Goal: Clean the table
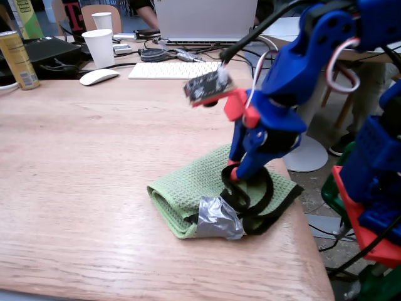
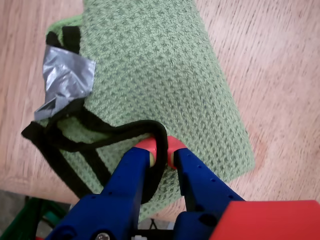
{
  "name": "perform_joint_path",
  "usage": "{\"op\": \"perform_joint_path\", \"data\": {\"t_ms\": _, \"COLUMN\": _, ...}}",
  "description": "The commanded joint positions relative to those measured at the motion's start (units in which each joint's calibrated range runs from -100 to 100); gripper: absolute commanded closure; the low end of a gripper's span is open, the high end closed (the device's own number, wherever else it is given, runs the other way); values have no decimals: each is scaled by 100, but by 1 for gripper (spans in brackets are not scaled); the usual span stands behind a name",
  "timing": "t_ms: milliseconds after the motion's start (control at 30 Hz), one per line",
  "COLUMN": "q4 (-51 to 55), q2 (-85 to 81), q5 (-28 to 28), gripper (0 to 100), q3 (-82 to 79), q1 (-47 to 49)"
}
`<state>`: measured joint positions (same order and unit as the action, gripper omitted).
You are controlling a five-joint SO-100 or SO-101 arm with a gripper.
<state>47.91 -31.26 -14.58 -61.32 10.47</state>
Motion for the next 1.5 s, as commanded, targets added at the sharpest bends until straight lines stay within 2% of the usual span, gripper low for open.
{"op": "perform_joint_path", "data": {"t_ms": 0, "q4": -456, "q2": 1102, "q5": -24, "gripper": 99, "q3": 690, "q1": -83}}
{"op": "perform_joint_path", "data": {"t_ms": 233, "q4": -448, "q2": 3512, "q5": -24, "gripper": 99, "q3": 3692, "q1": -777}}
{"op": "perform_joint_path", "data": {"t_ms": 433, "q4": -284, "q2": 5664, "q5": 24, "gripper": 99, "q3": 7090, "q1": -963}}
{"op": "perform_joint_path", "data": {"t_ms": 633, "q4": 2656, "q2": 5802, "q5": 34, "gripper": 99, "q3": 10157, "q1": -946}}
{"op": "perform_joint_path", "data": {"t_ms": 733, "q4": 3830, "q2": 4318, "q5": 29, "gripper": 99, "q3": 10384, "q1": -946}}
{"op": "perform_joint_path", "data": {"t_ms": 867, "q4": 4741, "q2": 2320, "q5": 20, "gripper": 99, "q3": 8874, "q1": -777}}
{"op": "perform_joint_path", "data": {"t_ms": 900, "q4": 4733, "q2": 1736, "q5": 20, "gripper": 99, "q3": 8194, "q1": -743}}
{"op": "perform_joint_path", "data": {"t_ms": 933, "q4": 4708, "q2": 639, "q5": 5, "gripper": 99, "q3": 6703, "q1": -726}}
{"op": "perform_joint_path", "data": {"t_ms": 1000, "q4": 4544, "q2": -262, "q5": -20, "gripper": 99, "q3": 5353, "q1": -709}}
{"op": "perform_joint_path", "data": {"t_ms": 1167, "q4": 2007, "q2": -1180, "q5": -34, "gripper": 99, "q3": 1285, "q1": -709}}
{"op": "perform_joint_path", "data": {"t_ms": 1267, "q4": 808, "q2": -1720, "q5": -34, "gripper": 99, "q3": -235, "q1": -388}}
{"op": "perform_joint_path", "data": {"t_ms": 1367, "q4": 283, "q2": -1848, "q5": -34, "gripper": 99, "q3": -961, "q1": -371}}
{"op": "perform_joint_path", "data": {"t_ms": 1467, "q4": 193, "q2": -1788, "q5": -39, "gripper": 99, "q3": -1395, "q1": -371}}
